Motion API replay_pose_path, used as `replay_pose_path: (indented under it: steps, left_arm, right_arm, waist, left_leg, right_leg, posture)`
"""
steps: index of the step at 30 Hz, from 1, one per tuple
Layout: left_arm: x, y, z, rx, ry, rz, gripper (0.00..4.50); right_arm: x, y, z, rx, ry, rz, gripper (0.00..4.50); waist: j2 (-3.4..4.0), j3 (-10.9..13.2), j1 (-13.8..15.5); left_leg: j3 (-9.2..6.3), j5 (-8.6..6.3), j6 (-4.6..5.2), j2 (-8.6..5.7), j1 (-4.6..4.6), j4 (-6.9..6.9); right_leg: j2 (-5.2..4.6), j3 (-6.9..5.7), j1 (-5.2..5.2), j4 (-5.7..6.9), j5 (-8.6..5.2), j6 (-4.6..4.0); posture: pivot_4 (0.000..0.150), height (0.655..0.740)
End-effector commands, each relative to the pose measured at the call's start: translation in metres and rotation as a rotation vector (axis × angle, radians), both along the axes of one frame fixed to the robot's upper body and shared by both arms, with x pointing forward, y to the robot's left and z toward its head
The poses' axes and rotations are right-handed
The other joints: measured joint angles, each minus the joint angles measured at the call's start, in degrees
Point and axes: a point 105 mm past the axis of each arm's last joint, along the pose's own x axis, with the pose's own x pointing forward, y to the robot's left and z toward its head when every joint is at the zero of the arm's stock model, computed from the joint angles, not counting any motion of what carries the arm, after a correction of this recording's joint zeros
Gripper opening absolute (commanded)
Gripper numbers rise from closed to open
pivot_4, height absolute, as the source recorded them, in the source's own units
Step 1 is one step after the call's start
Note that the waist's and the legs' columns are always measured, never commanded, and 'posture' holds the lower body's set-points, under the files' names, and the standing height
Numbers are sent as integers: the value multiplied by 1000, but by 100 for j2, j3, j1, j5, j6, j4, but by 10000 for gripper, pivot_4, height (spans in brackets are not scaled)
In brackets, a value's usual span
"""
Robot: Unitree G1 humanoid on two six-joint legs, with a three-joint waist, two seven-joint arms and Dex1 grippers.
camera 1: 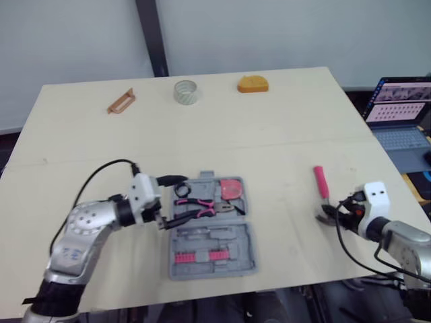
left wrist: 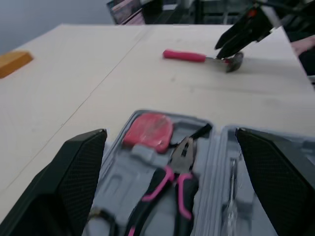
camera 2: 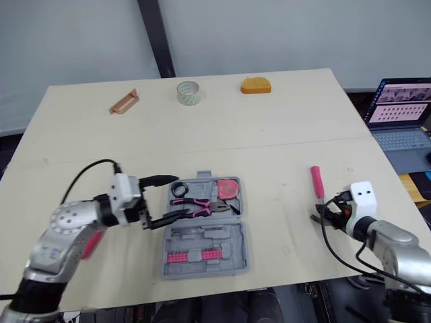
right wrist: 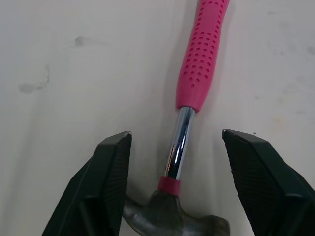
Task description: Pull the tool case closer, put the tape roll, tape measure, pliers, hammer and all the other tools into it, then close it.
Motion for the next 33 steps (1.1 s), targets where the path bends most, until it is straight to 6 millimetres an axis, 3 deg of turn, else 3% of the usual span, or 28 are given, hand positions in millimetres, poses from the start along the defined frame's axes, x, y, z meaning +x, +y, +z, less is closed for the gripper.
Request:
replay_pose_path:
  steps: [1,8,18,21,25,33]
  left_arm:
    - [-3,-15,6,-3,-42,-59,45000]
    - [-3,-38,7,-9,-66,-126,45000]
    - [-1,-42,9,-9,-84,-126,45000]
    - [0,-43,10,-9,-88,-124,45000]
    - [1,-44,11,-10,-93,-121,45000]
    - [4,-47,13,-17,-101,-127,45000]
  right_arm:
    - [4,-1,10,-32,-38,-27,31839]
    - [9,-3,-2,-57,-14,-64,31839]
    - [7,-8,-18,-74,79,-122,31839]
    - [4,-10,-21,-76,109,-131,23936]
    - [0,-11,-22,-71,148,-125,3870]
    - [-5,-7,-20,-63,182,-95,3870]
  waist:
    - [0,0,2]
    - [0,0,4]
    - [0,0,7]
    - [0,0,18]
    - [-1,-1,62]
    - [-1,-1,153]
  left_leg:
    - [0,0,0,0,-1,0]
    - [0,1,1,-1,-1,4]
    - [-1,1,3,-1,-2,10]
    - [-2,1,3,-1,-2,14]
    - [-5,1,4,-1,-4,23]
    - [-7,0,6,-3,-7,34]
  right_leg:
    - [0,-1,-1,0,0,0]
    - [0,-1,0,0,1,1]
    - [0,-1,2,2,1,2]
    - [0,-1,5,1,2,3]
    - [0,-1,9,1,4,6]
    - [0,-1,11,2,5,8]
  posture:
    - [1500,7400]
    - [1500,7400]
    - [1500,7400]
    - [1500,7400]
    - [1500,7400]
    - [1500,7400]
